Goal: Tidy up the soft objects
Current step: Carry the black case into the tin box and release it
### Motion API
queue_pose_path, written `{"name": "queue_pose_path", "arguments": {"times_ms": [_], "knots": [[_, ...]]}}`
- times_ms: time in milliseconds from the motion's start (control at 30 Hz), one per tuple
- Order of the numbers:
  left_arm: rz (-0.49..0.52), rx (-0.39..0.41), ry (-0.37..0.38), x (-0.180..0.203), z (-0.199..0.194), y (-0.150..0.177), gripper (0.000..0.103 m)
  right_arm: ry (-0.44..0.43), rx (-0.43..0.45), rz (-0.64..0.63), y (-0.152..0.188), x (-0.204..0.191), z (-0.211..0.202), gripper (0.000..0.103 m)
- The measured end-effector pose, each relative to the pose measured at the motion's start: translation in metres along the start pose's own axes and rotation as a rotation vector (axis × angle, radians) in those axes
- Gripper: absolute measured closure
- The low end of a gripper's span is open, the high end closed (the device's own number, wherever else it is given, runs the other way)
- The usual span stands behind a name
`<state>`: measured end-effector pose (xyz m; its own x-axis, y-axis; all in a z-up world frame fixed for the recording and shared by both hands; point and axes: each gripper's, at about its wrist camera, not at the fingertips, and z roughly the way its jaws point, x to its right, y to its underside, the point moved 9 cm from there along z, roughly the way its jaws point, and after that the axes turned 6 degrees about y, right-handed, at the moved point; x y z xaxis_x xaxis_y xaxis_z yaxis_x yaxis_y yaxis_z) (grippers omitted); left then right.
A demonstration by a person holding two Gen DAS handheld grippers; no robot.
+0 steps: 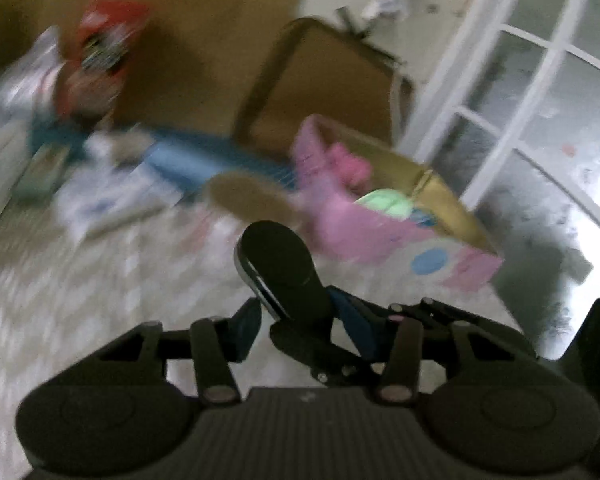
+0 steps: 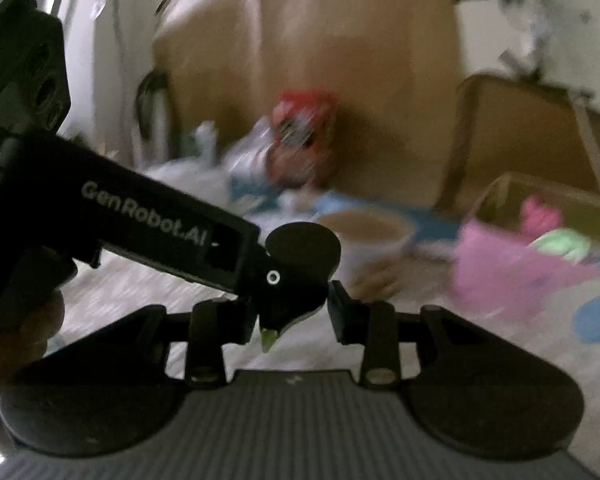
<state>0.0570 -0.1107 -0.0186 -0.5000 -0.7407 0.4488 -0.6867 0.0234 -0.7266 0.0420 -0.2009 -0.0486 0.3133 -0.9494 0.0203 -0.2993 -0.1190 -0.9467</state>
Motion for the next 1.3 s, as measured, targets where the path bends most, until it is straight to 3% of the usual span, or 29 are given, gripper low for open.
{"name": "queue_pose_path", "arguments": {"times_ms": [200,333,500,600,667,833,1033,1133,1300], "knots": [[0.141,0.005,0.058,0.064,0.045,-0.04,0.058,0.149,0.097,0.052,-0.023,0.071,-0.015,0.063],[0.195,-0.01,0.099,0.098,0.089,-0.061,0.058,0.21,0.107,0.126,-0.032,0.126,-0.008,0.063],[0.239,0.007,0.04,0.109,0.142,-0.081,0.049,0.265,0.068,0.182,-0.029,0.174,0.031,0.062],[0.239,0.002,-0.023,0.099,0.161,-0.085,0.049,0.354,0.022,0.147,-0.017,0.191,0.053,0.051],[0.226,0.0,-0.029,0.094,0.162,-0.083,0.049,0.35,0.023,0.166,-0.013,0.194,0.051,0.046],[0.241,0.055,0.006,0.104,0.135,-0.078,0.048,0.387,0.063,0.213,-0.015,0.197,0.034,0.043],[0.244,0.196,0.039,0.105,0.054,-0.069,0.044,0.345,0.161,0.248,-0.036,0.168,0.002,0.044],[0.228,0.239,-0.028,0.067,0.006,-0.056,0.042,0.276,0.171,0.23,-0.048,0.137,-0.003,0.044],[0.126,0.236,-0.249,-0.03,-0.061,-0.029,0.04,0.089,0.134,0.206,-0.065,0.068,0.008,0.044]]}}
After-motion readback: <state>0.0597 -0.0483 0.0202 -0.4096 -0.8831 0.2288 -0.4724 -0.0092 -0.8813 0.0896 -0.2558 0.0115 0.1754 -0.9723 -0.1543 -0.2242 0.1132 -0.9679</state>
